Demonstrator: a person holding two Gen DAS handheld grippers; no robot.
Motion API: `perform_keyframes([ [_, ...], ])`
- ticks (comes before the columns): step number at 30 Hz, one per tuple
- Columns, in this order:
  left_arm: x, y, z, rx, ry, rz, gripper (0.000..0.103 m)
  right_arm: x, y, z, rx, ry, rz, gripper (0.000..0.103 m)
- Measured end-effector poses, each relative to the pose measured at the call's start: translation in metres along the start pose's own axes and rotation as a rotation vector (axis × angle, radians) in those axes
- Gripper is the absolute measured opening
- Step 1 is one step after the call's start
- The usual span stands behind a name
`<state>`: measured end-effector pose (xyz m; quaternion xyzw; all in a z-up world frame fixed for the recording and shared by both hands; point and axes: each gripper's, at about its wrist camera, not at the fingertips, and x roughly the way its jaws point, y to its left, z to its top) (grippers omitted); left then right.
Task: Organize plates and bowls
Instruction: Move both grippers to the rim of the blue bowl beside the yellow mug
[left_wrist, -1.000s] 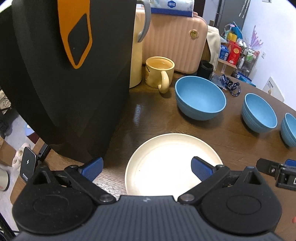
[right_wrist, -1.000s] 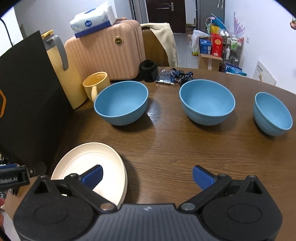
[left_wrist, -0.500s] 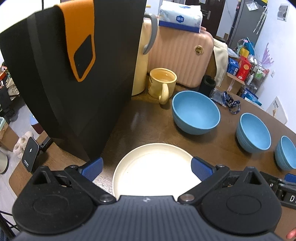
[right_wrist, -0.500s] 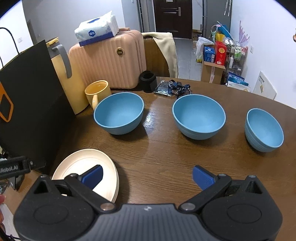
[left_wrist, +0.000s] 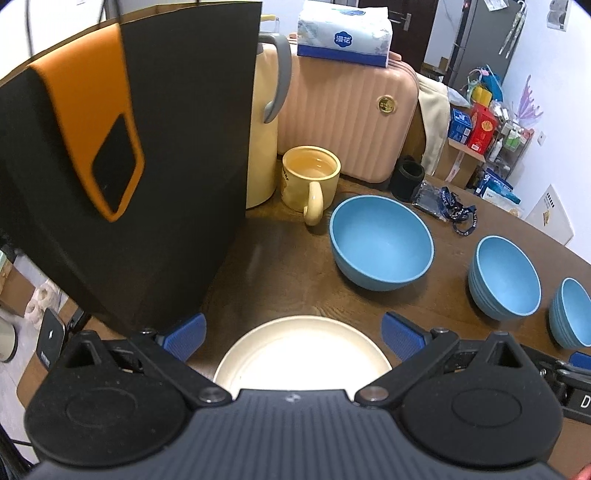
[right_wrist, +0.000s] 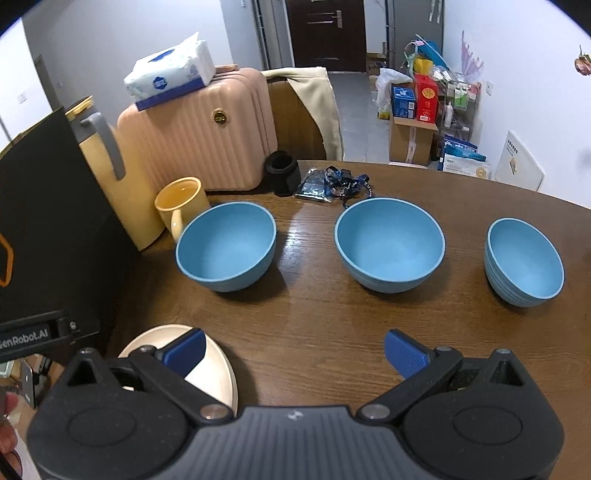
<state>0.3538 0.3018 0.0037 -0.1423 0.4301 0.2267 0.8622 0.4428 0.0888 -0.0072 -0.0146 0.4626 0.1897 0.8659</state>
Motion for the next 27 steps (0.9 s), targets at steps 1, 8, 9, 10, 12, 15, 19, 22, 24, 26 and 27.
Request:
perform_keyframes([
  [1,0.003,-0.001,0.004,0.003,0.004,-0.001,0.103,0.003,0.0,0.003,0.008,0.005,0.004,0.103],
  [8,0.028,-0.009,0.029,0.015,0.024,-0.014,0.103,0.032,0.006,0.021,0.038,0.041,-0.013,0.103],
  [9,0.032,-0.01,0.032,0.016,0.026,-0.017,0.103,0.036,0.007,0.024,0.04,0.044,-0.015,0.103],
  [10,0.036,-0.011,0.035,0.016,0.029,-0.021,0.103,0.039,0.008,0.027,0.042,0.046,-0.016,0.103],
  [12,0.045,-0.012,0.042,0.012,0.039,-0.023,0.103,0.047,0.01,0.034,0.047,0.051,-0.019,0.103],
  [15,0.057,-0.012,0.051,0.007,0.053,-0.025,0.103,0.058,0.012,0.043,0.055,0.061,-0.022,0.103],
  [19,0.071,-0.014,0.063,0.001,0.066,-0.026,0.103,0.073,0.015,0.056,0.063,0.068,-0.028,0.103],
  [22,0.084,-0.016,0.073,-0.008,0.075,-0.024,0.103,0.085,0.017,0.066,0.065,0.072,-0.027,0.102],
  [24,0.093,-0.017,0.079,-0.013,0.082,-0.023,0.103,0.093,0.019,0.072,0.06,0.076,-0.029,0.098],
  [26,0.101,-0.017,0.084,-0.017,0.089,-0.022,0.103,0.102,0.021,0.077,0.058,0.084,-0.031,0.096],
  [27,0.105,-0.017,0.085,-0.019,0.092,-0.022,0.103,0.106,0.021,0.078,0.058,0.089,-0.03,0.094],
])
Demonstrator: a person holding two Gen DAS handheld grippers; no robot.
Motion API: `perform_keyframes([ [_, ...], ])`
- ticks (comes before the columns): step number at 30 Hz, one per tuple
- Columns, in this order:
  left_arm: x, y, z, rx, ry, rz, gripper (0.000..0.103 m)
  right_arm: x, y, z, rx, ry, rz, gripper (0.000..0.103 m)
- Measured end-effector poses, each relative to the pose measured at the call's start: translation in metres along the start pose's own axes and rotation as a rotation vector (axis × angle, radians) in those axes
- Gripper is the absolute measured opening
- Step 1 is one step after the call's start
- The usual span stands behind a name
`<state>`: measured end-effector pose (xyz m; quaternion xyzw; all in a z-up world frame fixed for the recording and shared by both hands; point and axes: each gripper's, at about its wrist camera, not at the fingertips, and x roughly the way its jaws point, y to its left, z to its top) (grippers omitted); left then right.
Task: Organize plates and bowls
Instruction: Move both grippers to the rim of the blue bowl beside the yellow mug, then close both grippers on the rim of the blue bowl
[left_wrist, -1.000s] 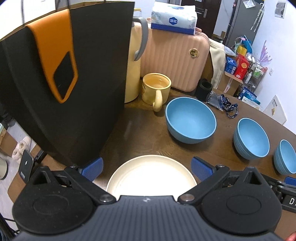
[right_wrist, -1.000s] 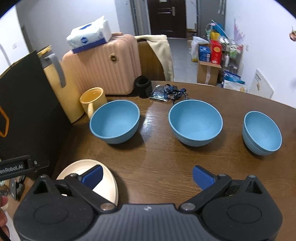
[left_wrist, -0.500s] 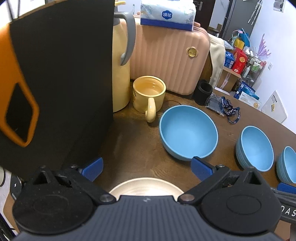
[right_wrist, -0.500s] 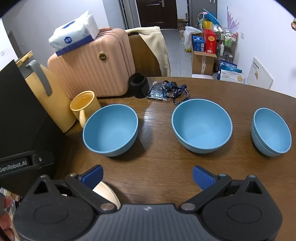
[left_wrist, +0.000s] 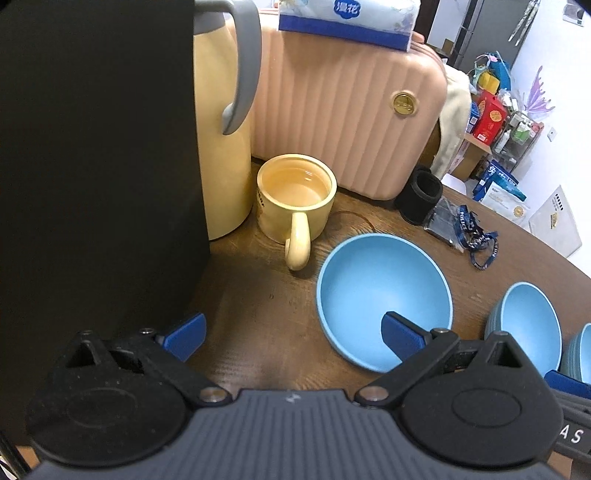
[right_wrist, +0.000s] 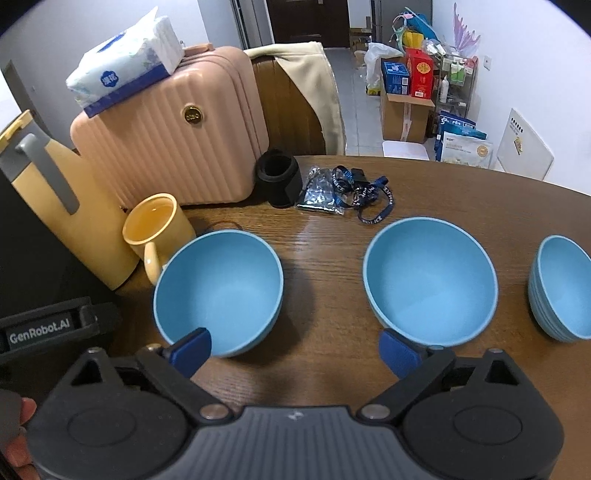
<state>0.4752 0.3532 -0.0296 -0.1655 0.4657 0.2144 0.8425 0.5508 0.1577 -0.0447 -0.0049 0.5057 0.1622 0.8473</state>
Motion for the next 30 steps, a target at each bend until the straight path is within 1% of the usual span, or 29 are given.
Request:
perform_keyframes([
  [2,0.008,0.001,0.005,-0.004,0.009,0.001,0.103,0.008,0.002,0.004,0.001,0.008,0.003,0.088],
  [5,0.02,0.002,0.01,-0.013,0.024,0.005,0.103,0.019,0.006,0.009,-0.006,0.015,0.006,0.084],
  [8,0.03,0.003,0.015,-0.018,0.035,0.002,0.103,0.03,0.011,0.015,-0.022,0.026,0.005,0.071],
  [10,0.037,0.002,0.017,-0.018,0.036,0.0,0.102,0.037,0.015,0.018,-0.031,0.033,0.002,0.068],
  [12,0.045,0.001,0.019,-0.018,0.048,0.001,0.101,0.043,0.019,0.022,-0.039,0.036,-0.002,0.066],
  [15,0.056,-0.001,0.022,-0.02,0.065,-0.003,0.096,0.052,0.022,0.027,-0.046,0.044,0.0,0.057],
  [17,0.062,-0.003,0.024,-0.019,0.072,-0.009,0.095,0.058,0.022,0.029,-0.044,0.049,0.001,0.053],
  [19,0.067,-0.006,0.025,-0.011,0.076,-0.011,0.092,0.064,0.022,0.032,-0.044,0.054,0.008,0.048],
  [21,0.073,-0.008,0.025,-0.006,0.084,-0.015,0.083,0.07,0.023,0.033,-0.047,0.061,0.013,0.041],
  [30,0.096,-0.013,0.025,0.003,0.125,-0.039,0.063,0.094,0.022,0.036,-0.041,0.083,0.012,0.029],
])
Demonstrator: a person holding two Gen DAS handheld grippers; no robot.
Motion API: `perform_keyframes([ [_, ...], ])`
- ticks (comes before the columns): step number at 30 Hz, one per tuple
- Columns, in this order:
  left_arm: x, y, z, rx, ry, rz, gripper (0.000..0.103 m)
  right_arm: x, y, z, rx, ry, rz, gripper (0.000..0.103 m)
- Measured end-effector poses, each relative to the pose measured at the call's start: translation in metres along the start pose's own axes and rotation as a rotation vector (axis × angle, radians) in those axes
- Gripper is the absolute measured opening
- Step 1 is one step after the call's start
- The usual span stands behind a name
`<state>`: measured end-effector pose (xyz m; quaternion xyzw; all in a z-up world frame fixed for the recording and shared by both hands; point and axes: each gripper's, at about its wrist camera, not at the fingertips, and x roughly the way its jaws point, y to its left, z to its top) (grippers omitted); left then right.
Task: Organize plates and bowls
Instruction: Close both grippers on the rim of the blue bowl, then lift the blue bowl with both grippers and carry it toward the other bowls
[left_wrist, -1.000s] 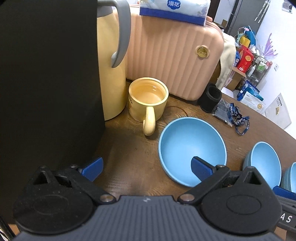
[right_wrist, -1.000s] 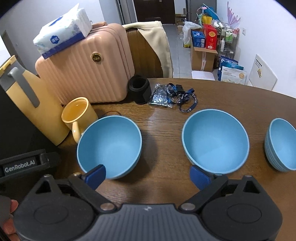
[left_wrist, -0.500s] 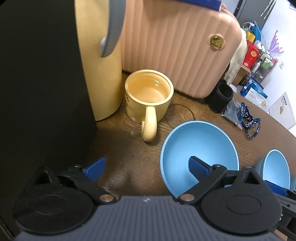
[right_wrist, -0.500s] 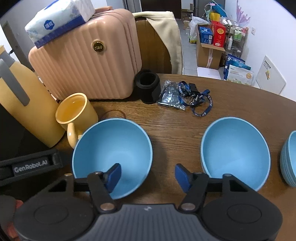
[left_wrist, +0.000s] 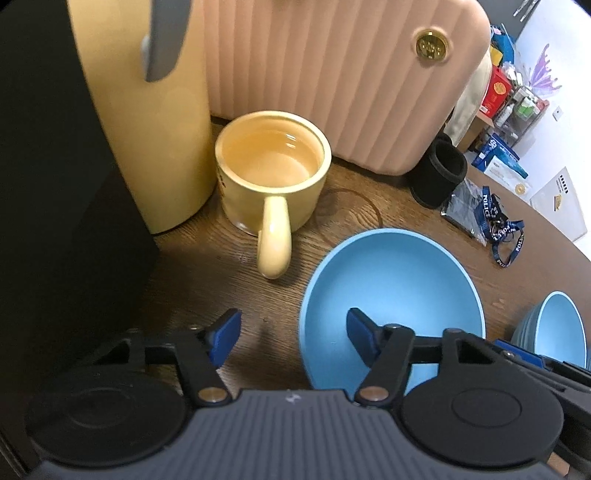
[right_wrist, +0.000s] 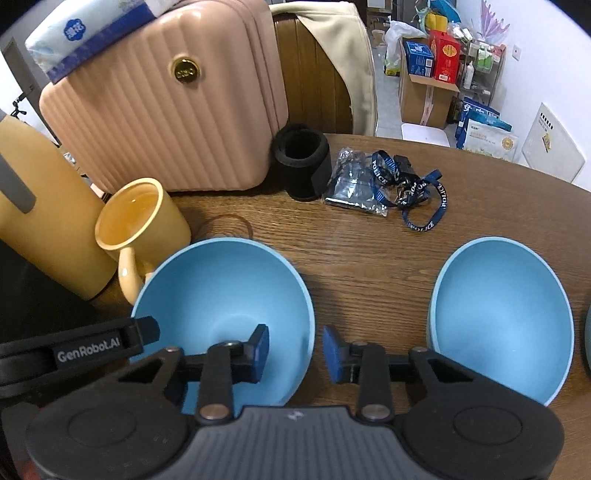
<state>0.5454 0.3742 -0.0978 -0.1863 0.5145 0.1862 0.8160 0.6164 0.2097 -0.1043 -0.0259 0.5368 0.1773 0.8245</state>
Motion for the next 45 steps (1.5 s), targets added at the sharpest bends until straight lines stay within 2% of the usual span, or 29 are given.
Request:
perform_keyframes([
  [6,0.013,-0.001,0.001,-0.005,0.023,-0.016,0.044,0.011,-0.006,0.0,0.017,0.014,0.007,0.021],
  [20,0.026,-0.002,0.0,0.0,0.04,-0.04,0.018,0.03,-0.012,-0.001,0.057,0.04,0.032,0.009],
  [24,0.027,-0.002,0.0,0.004,0.04,-0.039,0.015,0.031,-0.012,-0.002,0.067,0.04,0.036,0.006],
  [32,0.026,-0.003,-0.002,0.026,0.025,-0.046,0.01,0.03,-0.013,-0.005,0.08,0.031,0.033,0.006],
  [45,0.011,-0.003,-0.005,0.04,-0.002,-0.063,0.01,0.016,-0.015,-0.011,0.096,0.002,0.03,0.006],
])
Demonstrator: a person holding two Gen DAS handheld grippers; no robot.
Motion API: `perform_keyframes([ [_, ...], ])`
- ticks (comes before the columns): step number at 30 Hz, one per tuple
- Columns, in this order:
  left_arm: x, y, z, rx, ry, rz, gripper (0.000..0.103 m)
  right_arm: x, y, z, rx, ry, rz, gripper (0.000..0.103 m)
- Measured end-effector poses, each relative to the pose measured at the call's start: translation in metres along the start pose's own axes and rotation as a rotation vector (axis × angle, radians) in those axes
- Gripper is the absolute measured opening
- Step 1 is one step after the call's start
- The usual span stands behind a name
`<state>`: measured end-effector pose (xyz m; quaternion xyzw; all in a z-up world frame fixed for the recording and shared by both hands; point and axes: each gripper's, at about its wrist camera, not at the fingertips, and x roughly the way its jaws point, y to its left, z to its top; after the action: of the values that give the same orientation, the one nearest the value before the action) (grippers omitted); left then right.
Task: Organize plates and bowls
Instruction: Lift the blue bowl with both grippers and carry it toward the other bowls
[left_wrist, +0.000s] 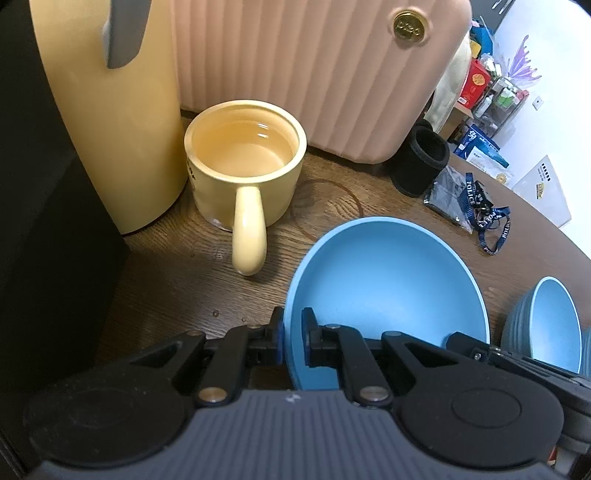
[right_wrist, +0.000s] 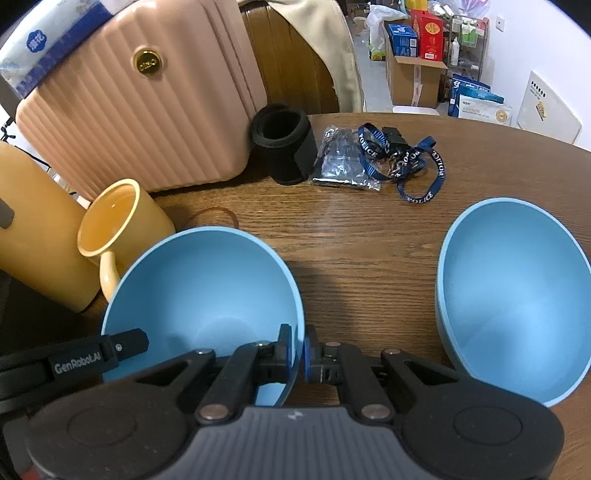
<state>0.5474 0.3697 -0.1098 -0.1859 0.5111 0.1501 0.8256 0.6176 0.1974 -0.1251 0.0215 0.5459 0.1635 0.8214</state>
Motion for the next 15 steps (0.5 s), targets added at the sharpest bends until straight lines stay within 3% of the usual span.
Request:
perform_keyframes([
  [15,-0.037,0.0,-0.01,0.019,-0.046,-0.024,0.01,-0.038,0.006,-0.012,0.005,-0.053,-0.001,0.006],
])
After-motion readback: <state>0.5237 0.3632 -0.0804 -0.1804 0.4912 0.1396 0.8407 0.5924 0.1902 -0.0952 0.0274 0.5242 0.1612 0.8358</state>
